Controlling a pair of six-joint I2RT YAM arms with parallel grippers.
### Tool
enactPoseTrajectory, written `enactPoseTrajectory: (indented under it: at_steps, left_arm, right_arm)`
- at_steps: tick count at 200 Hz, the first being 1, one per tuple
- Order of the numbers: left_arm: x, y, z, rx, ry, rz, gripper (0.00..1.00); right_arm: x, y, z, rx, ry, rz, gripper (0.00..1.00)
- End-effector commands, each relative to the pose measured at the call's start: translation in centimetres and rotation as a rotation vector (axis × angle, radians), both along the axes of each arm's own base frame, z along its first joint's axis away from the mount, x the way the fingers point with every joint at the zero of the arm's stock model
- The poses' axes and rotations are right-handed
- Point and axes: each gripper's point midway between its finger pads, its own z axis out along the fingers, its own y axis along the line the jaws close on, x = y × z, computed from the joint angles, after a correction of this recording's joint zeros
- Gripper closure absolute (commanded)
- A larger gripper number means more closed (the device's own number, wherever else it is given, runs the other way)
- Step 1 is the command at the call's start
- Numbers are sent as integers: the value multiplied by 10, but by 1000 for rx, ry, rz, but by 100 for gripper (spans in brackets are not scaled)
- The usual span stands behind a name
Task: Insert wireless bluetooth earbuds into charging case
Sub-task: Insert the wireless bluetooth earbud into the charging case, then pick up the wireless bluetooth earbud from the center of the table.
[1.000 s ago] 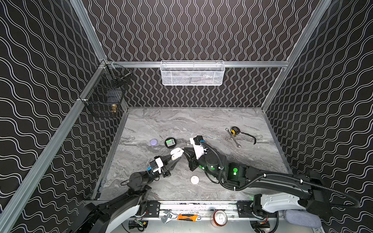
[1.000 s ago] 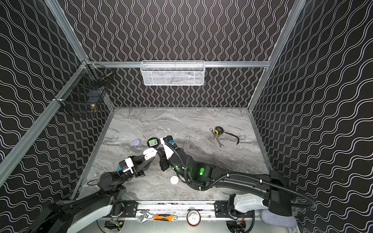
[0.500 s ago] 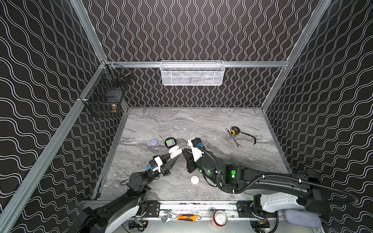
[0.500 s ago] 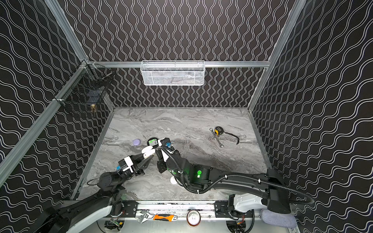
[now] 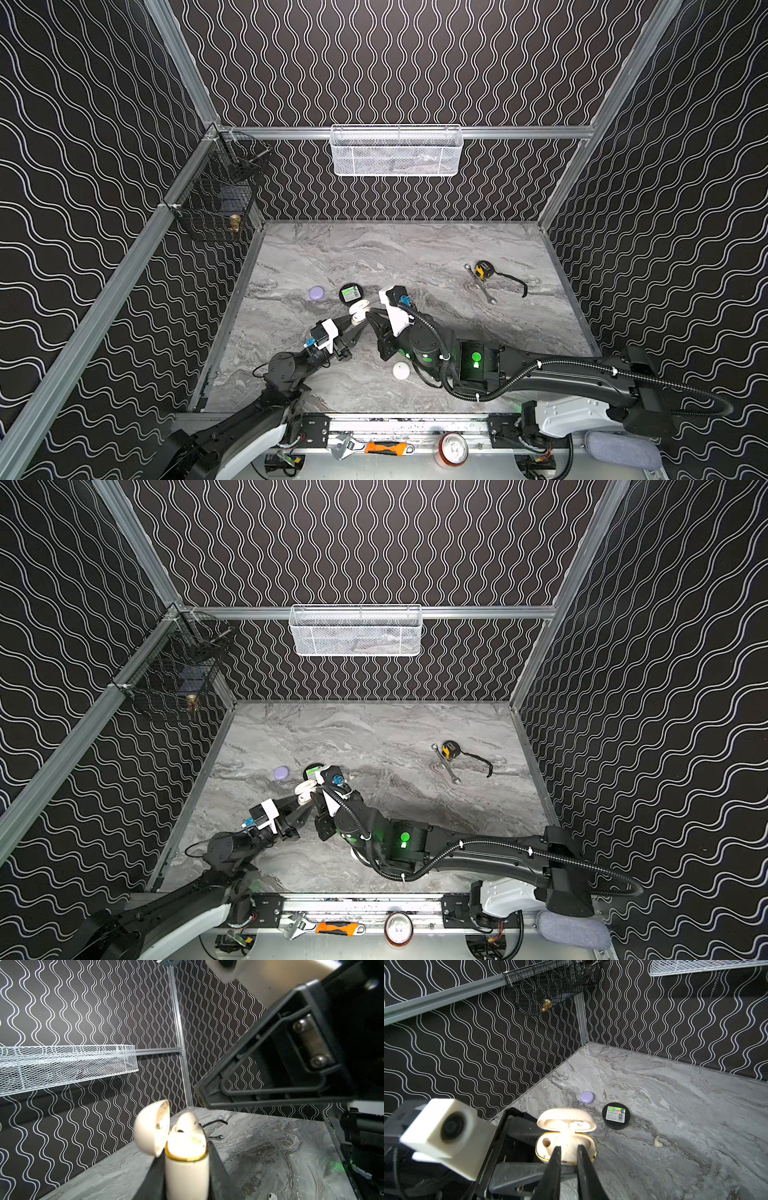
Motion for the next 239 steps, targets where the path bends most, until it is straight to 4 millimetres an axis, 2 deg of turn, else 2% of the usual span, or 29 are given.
enactPoseTrajectory:
  at_steps: [1,16,30,40,57,81,93,108,133,141,144,148,167,194,239]
  left_arm:
    - [-2,-1,-1,2,-7,-9,100]
    - [-1,2,-2,-13,-2,2,100]
    - [9,4,-7,-17,52,35,100]
    - [15,4,-13,-7,93,50,100]
    - [24,8,-20,-11,142,97,100]
    - [41,25,-35,-42,229,208,100]
    - [47,29,-40,-42,263,231,100]
    - [50,31,-43,-24,268,245,100]
    - [51,27,-42,-1,272,235,100]
    - [50,27,-42,0,271,235,100]
    - [50,27,-42,-1,271,236,100]
    - [51,29,-43,-2,271,242,100]
    - [51,31,-43,-7,272,255,100]
    - [49,31,-41,-1,257,253,100]
    - [48,29,-39,13,247,247,100]
  right_arm:
    - [7,-16,10,12,-26,-62,80]
    - [24,-39,10,17,-14,-186,75]
    - [55,-57,-1,17,64,-257,74]
    - [80,-67,-17,16,144,-277,73]
    - [117,-77,-50,-25,233,-315,57]
    - [166,-81,-107,-143,385,-372,58]
    - [179,-77,-128,-167,430,-359,56]
    - [190,-70,-150,-189,463,-338,49]
    - [202,-63,-193,-280,551,-343,45]
    - [206,-60,-200,-294,569,-345,44]
    - [206,-58,-213,-319,587,-343,43]
    - [207,-55,-221,-331,600,-338,43]
    - [212,-50,-244,-381,629,-339,40]
    - [218,-47,-263,-424,633,-344,37]
    - [214,-38,-270,-439,619,-292,36]
